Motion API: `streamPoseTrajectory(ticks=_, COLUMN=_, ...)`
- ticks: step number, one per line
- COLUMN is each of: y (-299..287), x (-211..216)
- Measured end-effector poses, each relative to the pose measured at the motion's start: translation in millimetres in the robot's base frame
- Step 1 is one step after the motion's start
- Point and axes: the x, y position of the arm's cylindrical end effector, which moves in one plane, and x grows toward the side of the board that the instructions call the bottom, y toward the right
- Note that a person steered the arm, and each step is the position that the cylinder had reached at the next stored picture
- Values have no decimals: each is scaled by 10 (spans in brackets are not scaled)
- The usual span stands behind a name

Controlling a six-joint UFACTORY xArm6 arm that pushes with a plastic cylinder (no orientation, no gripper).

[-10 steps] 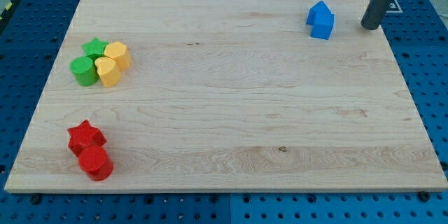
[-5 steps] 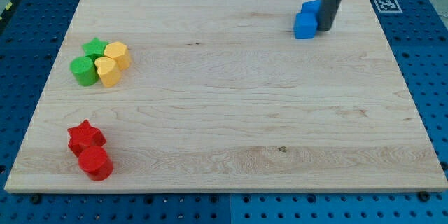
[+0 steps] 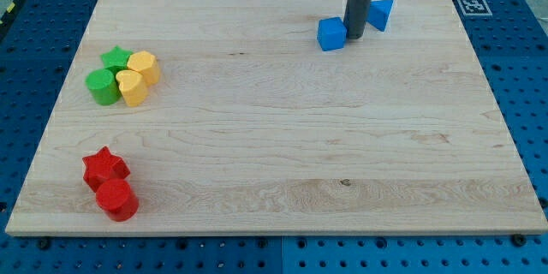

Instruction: Push the blue cube diagonally bottom left to the blue triangle

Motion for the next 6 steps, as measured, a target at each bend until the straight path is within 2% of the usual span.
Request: streamPoseTrajectory(ticks=6, y=-486, x=3)
